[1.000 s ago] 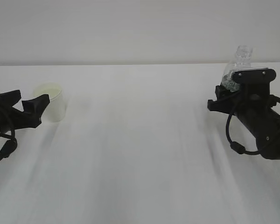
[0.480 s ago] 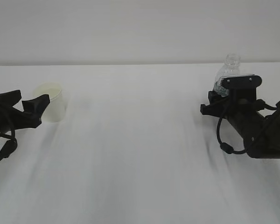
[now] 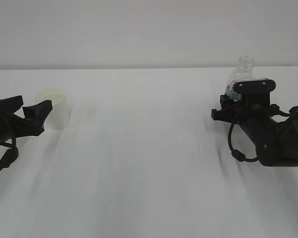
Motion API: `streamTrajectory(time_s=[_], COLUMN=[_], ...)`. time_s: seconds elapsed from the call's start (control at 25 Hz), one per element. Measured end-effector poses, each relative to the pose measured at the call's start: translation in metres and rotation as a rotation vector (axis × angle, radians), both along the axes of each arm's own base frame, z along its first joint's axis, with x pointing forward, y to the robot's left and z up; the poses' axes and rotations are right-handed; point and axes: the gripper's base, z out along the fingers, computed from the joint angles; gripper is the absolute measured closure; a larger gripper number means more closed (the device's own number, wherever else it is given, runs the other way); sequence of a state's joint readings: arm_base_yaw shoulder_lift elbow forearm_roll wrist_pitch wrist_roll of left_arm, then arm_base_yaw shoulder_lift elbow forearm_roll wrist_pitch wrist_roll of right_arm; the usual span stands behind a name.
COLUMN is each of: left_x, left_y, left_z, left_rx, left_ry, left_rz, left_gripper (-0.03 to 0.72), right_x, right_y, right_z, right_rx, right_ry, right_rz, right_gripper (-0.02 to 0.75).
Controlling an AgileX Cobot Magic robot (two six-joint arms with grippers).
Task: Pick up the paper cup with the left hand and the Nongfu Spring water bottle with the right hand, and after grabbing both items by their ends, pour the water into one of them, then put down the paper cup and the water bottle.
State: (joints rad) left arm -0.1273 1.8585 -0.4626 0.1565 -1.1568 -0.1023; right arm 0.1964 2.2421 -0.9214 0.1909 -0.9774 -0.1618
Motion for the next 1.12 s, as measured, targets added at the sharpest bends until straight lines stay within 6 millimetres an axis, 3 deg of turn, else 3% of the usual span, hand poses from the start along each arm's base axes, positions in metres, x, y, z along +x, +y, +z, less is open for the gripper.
streamTrajectory(time_s=[0.32, 0.68, 0.8, 1.12], left_x=[0.0, 0.0, 0.0, 0.0], left_y=[0.0, -0.001, -0.001, -0.001], left_z=[0.0, 0.0, 0.0, 0.0], left_rx=[0.0, 0.002, 0.003, 0.003], left_ry=[0.0, 0.0, 0.0, 0.0], left_rz=[0.0, -0.006, -0.01, -0.012], left_gripper=[0.131, 0.131, 0.131, 0.132], right_x=[0.0, -0.008, -0.016, -0.026], right_y=[0.0, -0.002, -0.003, -0.005], right_z=[0.0, 0.0, -0.001, 0.02], right_rx=[-0.001, -0.012, -0.017, -0.012], right_ry=[-0.009, -0.043, -0.043, -0.081], right_rz=[0.002, 0.011, 0.015, 0.017], right_gripper=[0.306, 0.164, 0.148, 0.144])
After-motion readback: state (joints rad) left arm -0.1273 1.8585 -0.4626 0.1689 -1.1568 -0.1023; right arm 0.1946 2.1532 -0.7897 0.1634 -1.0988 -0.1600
